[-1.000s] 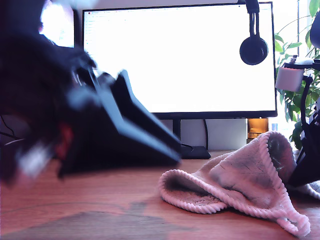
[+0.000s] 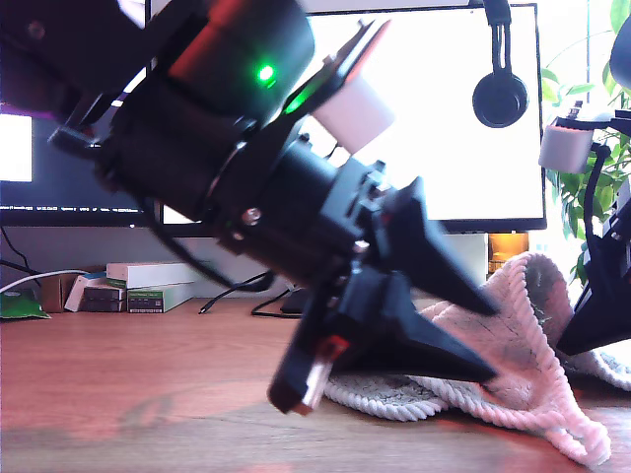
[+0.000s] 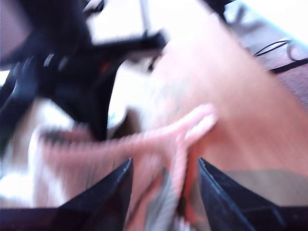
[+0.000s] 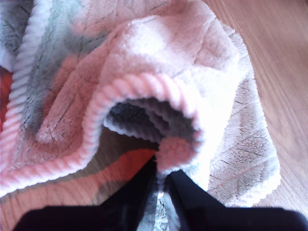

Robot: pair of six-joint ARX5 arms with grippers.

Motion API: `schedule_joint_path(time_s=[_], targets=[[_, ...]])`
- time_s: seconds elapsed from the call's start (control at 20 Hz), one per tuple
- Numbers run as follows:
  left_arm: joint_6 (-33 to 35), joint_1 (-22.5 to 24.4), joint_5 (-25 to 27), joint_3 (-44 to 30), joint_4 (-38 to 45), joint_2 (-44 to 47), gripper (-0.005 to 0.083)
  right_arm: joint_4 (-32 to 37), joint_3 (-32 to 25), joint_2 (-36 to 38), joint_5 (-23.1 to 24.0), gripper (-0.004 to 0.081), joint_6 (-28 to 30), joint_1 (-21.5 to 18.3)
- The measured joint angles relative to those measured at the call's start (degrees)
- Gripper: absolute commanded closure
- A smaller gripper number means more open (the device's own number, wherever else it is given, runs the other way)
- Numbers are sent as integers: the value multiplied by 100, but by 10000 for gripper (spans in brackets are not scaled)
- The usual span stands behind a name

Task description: Fold the tea towel to a neat square and place it to the right

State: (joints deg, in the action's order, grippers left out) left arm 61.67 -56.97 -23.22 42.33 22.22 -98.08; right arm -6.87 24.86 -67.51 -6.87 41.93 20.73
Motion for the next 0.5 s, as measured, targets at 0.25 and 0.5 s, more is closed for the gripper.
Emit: schedule_joint_path(time_s=[0.25, 0.5], targets=[[223, -166, -48, 22, 0, 0, 399, 2, 0, 0, 2, 783, 0, 0], [306, -356, -50, 129, -24, -332, 399, 17, 0, 0, 149, 783, 0, 0]])
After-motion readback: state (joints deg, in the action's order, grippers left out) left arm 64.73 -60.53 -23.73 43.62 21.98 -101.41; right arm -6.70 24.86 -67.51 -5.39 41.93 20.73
